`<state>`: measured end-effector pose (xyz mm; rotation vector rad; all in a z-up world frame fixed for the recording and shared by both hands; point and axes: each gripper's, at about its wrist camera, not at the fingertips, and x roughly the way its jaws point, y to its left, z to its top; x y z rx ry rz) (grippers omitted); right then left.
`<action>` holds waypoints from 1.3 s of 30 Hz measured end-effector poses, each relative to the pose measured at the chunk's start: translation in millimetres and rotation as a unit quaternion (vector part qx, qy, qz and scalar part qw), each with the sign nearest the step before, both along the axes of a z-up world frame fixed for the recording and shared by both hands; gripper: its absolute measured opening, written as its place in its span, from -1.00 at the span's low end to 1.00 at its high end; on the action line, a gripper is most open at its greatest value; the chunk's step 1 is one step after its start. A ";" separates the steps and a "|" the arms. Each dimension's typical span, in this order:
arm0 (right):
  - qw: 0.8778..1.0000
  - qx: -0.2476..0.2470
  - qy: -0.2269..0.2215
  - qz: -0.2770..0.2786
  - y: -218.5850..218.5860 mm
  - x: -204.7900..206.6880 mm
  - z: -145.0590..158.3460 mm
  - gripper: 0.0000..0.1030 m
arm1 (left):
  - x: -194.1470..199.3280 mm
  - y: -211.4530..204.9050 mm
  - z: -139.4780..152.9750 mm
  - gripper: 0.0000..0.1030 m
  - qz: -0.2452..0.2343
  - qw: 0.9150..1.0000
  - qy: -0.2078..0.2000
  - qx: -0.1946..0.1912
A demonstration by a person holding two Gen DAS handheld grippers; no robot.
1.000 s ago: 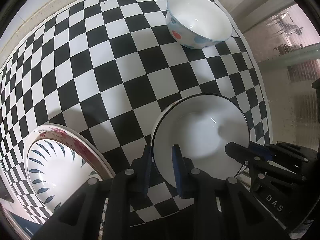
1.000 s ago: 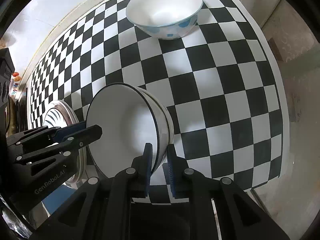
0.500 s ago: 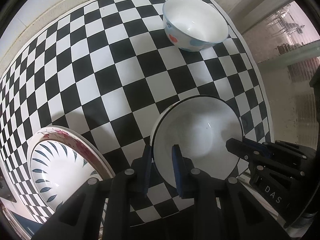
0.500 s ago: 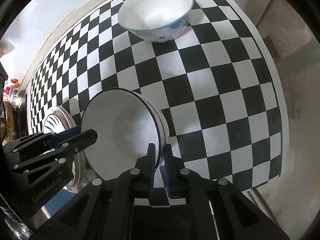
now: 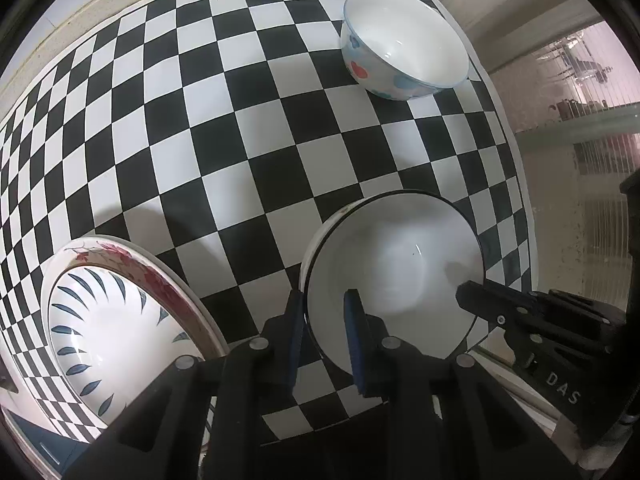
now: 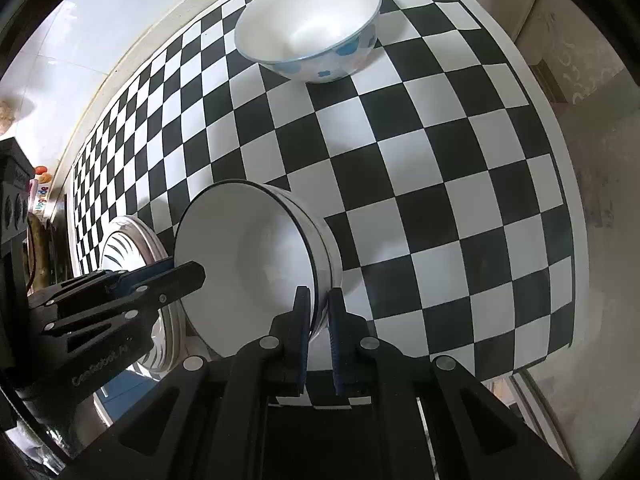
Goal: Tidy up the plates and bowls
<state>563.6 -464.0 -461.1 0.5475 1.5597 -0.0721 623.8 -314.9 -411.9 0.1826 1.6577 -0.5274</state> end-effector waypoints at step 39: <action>0.995 0.047 -0.017 -0.086 -128.9 144.7 -20.5 -0.16 | 170.8 -97.5 -12.2 -0.51 0.027 1.000 0.005 -0.005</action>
